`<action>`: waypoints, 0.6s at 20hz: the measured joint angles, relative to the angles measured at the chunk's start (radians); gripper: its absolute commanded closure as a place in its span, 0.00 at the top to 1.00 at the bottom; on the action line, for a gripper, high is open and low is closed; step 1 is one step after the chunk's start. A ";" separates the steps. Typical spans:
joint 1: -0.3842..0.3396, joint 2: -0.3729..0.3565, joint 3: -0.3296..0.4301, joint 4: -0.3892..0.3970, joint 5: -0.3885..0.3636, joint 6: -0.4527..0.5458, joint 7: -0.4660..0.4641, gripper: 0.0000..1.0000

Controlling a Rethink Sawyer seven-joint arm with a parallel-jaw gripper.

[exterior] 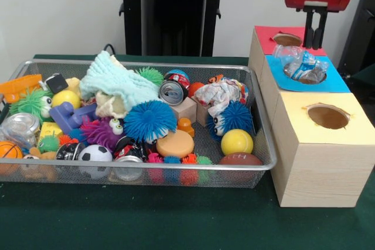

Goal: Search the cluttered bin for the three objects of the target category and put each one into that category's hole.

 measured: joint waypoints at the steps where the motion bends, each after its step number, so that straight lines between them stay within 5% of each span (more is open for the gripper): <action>1: -0.003 0.001 0.003 0.005 0.000 -0.008 0.000 0.00; 12: -0.023 0.027 0.045 0.055 0.000 -0.076 0.000 0.00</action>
